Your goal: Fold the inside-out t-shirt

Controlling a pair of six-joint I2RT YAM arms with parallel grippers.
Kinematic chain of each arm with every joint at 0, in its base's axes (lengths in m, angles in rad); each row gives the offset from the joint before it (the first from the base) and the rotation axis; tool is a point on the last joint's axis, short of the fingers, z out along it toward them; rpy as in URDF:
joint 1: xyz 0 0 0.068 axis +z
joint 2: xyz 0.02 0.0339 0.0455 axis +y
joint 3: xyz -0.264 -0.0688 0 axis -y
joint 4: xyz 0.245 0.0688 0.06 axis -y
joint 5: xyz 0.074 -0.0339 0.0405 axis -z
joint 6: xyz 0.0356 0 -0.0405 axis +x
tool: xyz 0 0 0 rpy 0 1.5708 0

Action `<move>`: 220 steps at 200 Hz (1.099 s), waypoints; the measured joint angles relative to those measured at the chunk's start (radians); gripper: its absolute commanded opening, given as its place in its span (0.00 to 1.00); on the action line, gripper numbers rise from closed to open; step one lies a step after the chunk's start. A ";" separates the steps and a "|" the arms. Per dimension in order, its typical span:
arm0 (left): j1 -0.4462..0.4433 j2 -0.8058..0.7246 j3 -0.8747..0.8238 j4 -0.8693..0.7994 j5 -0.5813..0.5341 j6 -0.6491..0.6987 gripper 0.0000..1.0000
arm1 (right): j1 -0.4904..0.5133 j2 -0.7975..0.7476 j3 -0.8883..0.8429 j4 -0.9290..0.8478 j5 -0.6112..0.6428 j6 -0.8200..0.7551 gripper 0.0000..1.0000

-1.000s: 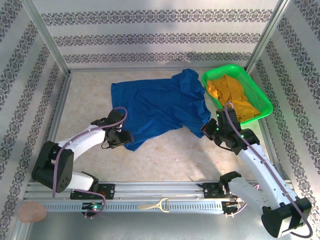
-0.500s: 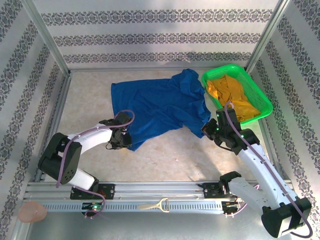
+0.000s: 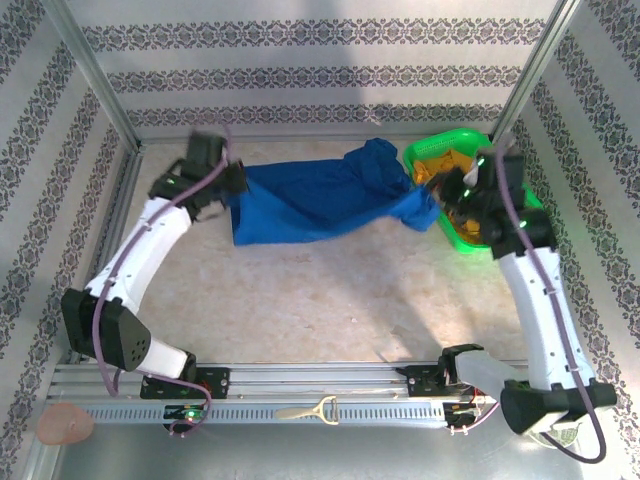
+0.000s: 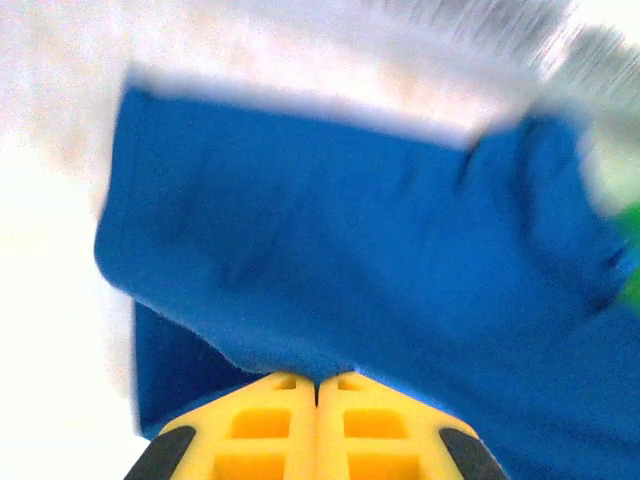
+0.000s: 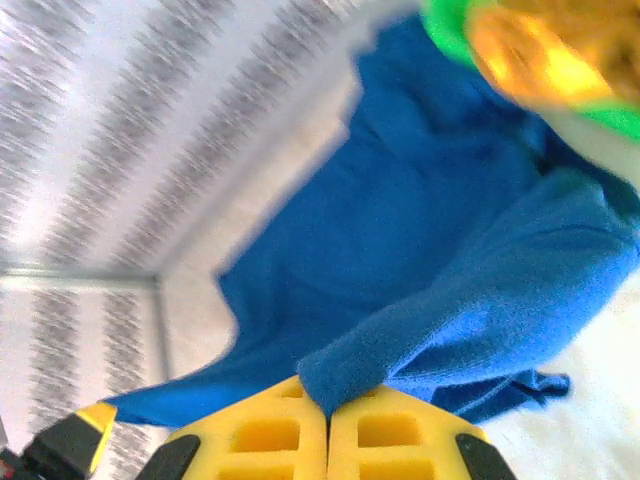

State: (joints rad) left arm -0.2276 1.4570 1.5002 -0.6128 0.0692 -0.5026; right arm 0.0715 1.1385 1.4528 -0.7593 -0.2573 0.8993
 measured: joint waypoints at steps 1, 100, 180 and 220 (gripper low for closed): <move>0.005 0.001 0.016 0.002 0.001 0.001 0.00 | -0.005 0.006 0.017 0.005 -0.003 -0.003 0.00; 0.223 0.194 0.772 0.026 0.172 -0.047 0.00 | -0.210 0.292 0.770 0.025 -0.198 -0.017 0.00; 0.334 0.225 1.117 0.114 0.233 -0.238 0.00 | -0.299 0.347 1.129 0.084 -0.309 0.128 0.00; 0.393 0.364 1.126 0.143 0.298 -0.346 0.00 | -0.250 0.372 1.057 0.125 -0.312 0.138 0.00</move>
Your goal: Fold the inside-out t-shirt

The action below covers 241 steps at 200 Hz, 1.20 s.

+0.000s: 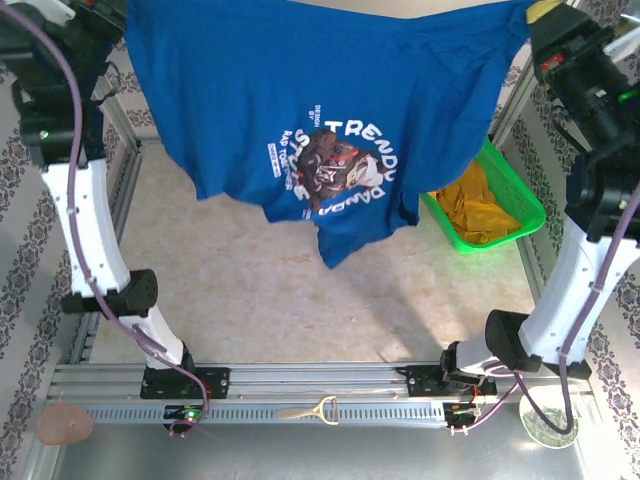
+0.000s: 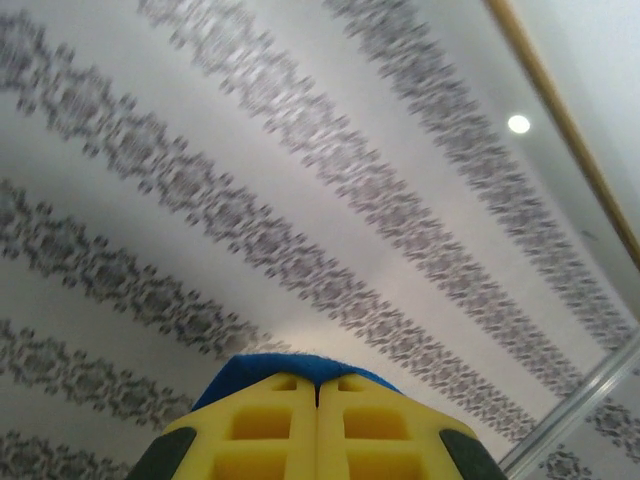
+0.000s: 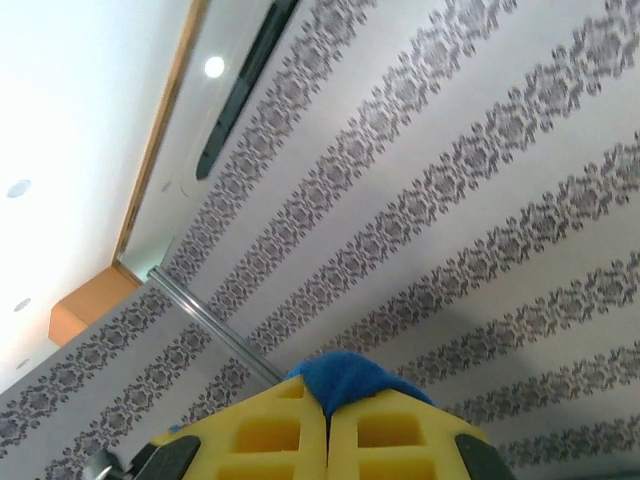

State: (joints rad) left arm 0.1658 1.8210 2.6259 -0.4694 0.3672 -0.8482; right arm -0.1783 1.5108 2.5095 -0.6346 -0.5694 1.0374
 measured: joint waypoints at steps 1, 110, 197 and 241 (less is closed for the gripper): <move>0.000 0.008 0.002 0.002 0.000 -0.003 0.00 | 0.002 0.002 0.000 0.000 0.000 0.000 0.00; 0.011 0.575 0.137 0.149 -0.031 -0.306 0.00 | 0.113 0.740 0.356 0.082 0.057 0.163 0.00; 0.037 0.146 -0.058 0.222 0.126 -0.224 0.00 | 0.187 0.126 -0.137 0.179 0.075 -0.056 0.00; 0.037 -0.309 -1.101 0.403 0.170 -0.152 0.00 | 0.307 -0.362 -1.139 0.295 0.140 -0.125 0.00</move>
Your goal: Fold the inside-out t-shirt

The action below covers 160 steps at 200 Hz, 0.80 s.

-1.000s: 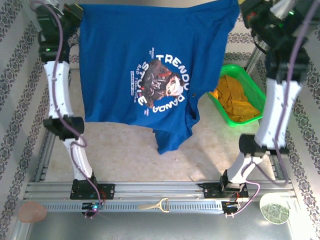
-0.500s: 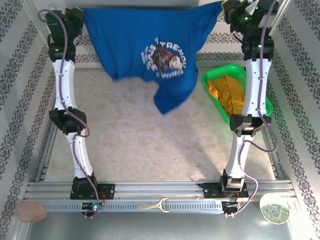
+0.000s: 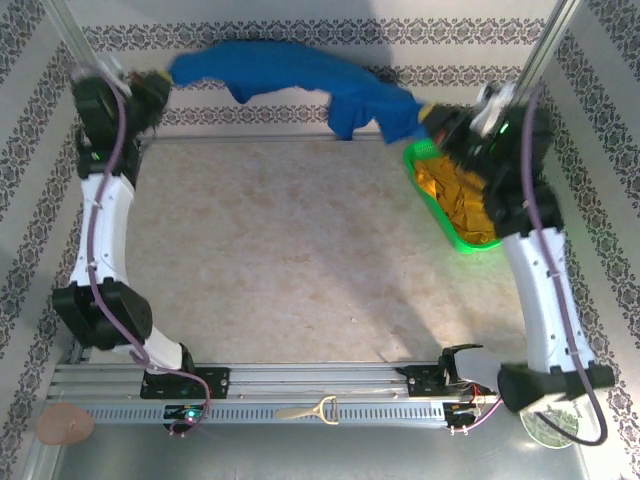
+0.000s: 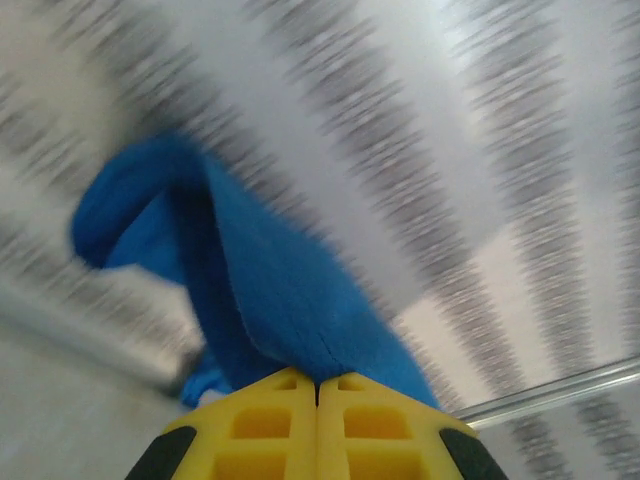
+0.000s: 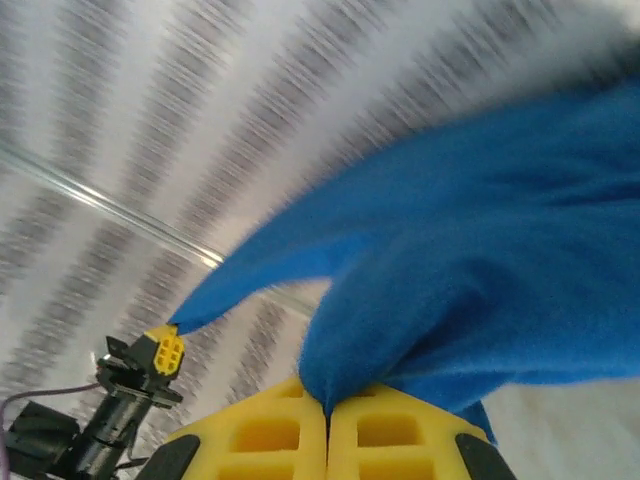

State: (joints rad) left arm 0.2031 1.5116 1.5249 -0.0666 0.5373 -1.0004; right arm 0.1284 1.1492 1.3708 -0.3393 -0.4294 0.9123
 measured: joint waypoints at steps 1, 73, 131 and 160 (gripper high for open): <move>0.000 -0.008 -0.030 0.005 0.000 0.003 0.00 | 0.002 -0.005 -0.016 0.002 0.002 0.000 0.00; 0.007 -0.209 -0.856 -0.122 0.004 0.241 0.00 | 0.136 -0.478 -0.986 -0.213 0.161 0.086 0.00; 0.015 -0.272 -0.887 -0.184 -0.074 0.338 0.00 | 0.136 -0.478 -0.993 -0.277 0.171 0.081 0.00; 0.015 -0.357 -0.933 -0.227 -0.109 0.344 0.00 | 0.136 -0.473 -0.966 -0.317 0.171 0.075 0.00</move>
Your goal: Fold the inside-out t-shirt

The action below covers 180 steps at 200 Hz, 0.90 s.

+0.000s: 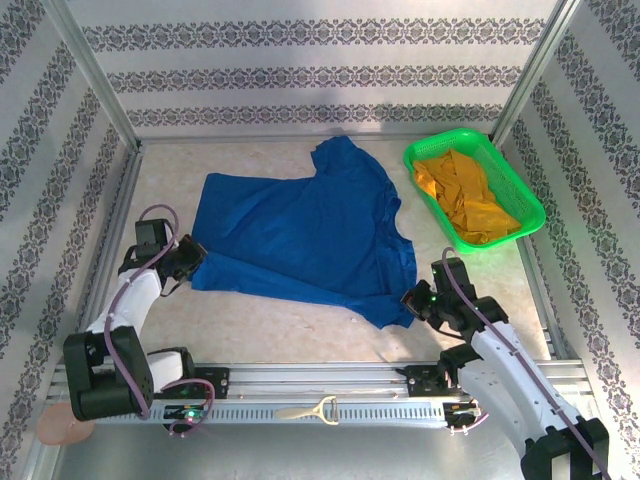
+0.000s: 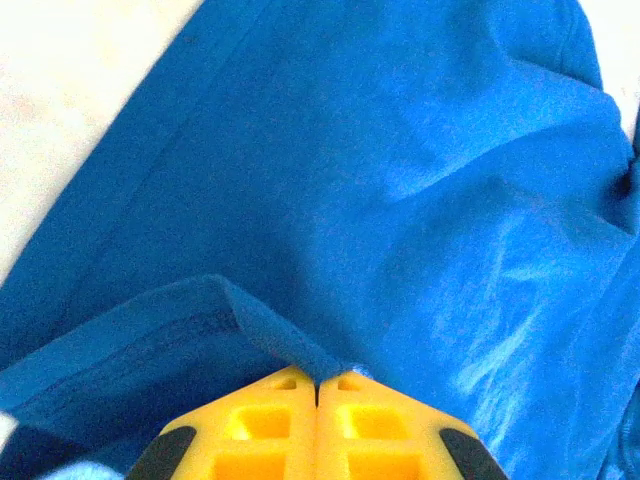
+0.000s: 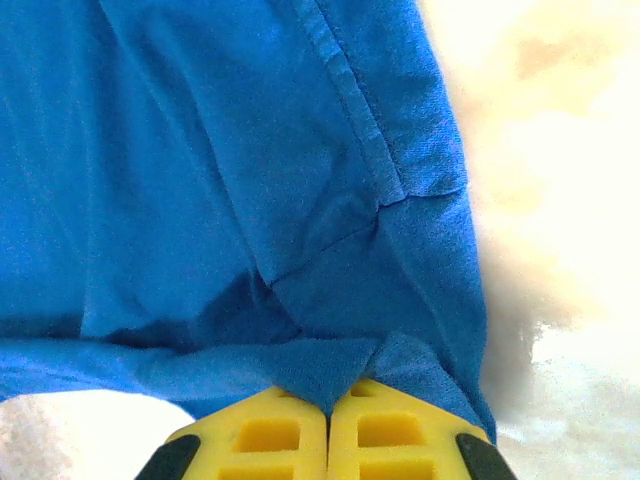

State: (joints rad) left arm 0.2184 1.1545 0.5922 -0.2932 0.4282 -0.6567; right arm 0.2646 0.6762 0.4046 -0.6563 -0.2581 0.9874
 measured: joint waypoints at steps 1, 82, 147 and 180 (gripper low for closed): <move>0.000 -0.002 -0.001 -0.001 0.000 0.000 0.00 | 0.000 -0.001 0.001 -0.002 0.000 0.000 0.00; 0.000 -0.128 -0.028 -0.135 -0.054 0.003 0.00 | 0.000 -0.040 0.051 -0.067 -0.023 0.000 0.00; 0.000 -0.302 -0.080 -0.260 -0.166 -0.032 0.00 | 0.044 -0.073 0.047 -0.141 -0.063 -0.003 0.52; 0.000 -0.365 -0.082 -0.315 -0.223 -0.043 0.27 | 0.045 -0.119 0.056 -0.224 -0.026 0.001 0.54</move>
State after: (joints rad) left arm 0.2184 0.7895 0.5102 -0.6086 0.2050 -0.7002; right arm 0.3096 0.5571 0.4603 -0.8799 -0.2836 0.9882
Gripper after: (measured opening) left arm 0.106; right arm 0.542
